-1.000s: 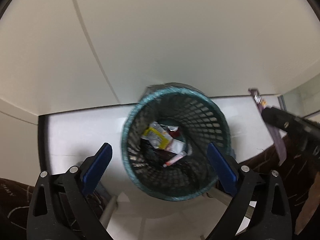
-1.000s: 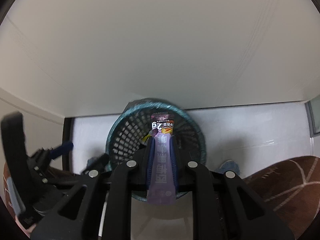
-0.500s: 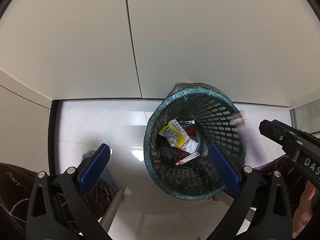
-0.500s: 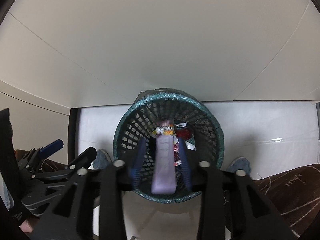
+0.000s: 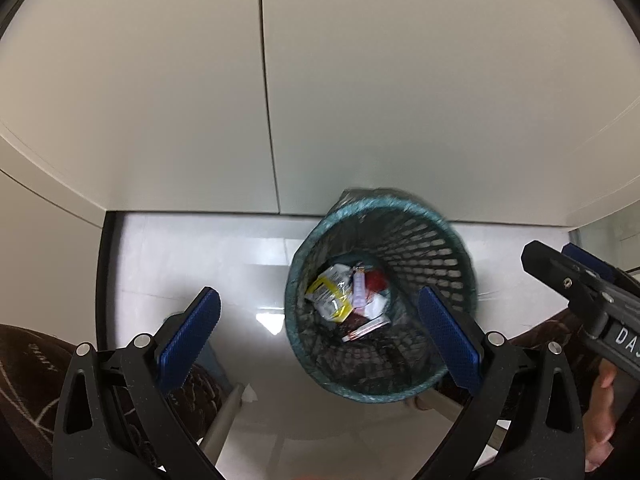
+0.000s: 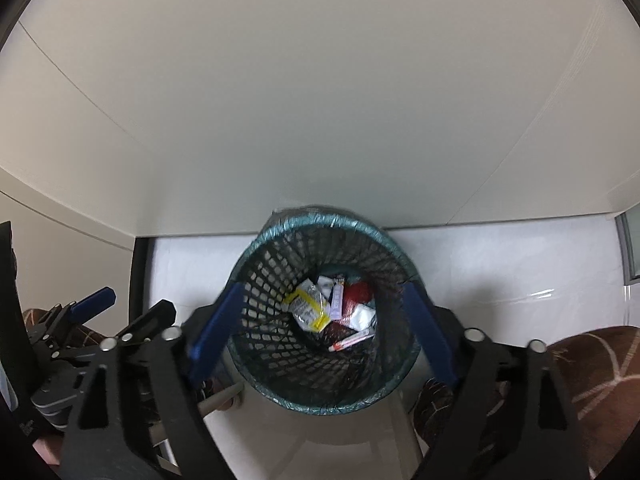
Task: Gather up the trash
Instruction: 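Open the left tool to drop the snack bag while the right tool releases the packet, then raise both open tools back up to the counter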
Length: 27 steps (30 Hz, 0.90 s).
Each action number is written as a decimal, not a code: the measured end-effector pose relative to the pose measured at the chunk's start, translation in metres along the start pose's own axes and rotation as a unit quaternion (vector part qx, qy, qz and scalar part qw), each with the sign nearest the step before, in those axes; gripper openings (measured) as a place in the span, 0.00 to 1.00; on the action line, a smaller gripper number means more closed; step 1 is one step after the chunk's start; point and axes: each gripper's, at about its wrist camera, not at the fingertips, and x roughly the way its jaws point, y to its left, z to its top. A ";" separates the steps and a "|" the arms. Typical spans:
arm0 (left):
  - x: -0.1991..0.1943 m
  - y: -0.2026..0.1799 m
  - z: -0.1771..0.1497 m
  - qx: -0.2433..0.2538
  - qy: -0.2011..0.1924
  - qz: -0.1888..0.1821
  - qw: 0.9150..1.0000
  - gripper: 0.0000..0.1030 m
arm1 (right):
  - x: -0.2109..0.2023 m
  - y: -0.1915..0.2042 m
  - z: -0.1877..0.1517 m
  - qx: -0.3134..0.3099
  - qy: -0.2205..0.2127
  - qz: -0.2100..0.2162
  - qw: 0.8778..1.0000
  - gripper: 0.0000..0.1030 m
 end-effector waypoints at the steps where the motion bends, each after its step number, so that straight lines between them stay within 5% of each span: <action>1: -0.007 0.000 0.001 -0.003 -0.005 -0.005 1.000 0.94 | -0.008 0.000 0.000 0.000 -0.008 -0.002 1.000 0.83; 15: -0.116 -0.011 0.008 0.022 -0.077 -0.005 0.997 0.94 | -0.110 -0.001 0.016 -0.010 -0.087 -0.015 0.996 0.89; 27: -0.240 -0.024 0.023 0.028 -0.158 -0.026 0.987 0.94 | -0.226 0.019 0.037 -0.046 -0.193 -0.010 0.980 0.89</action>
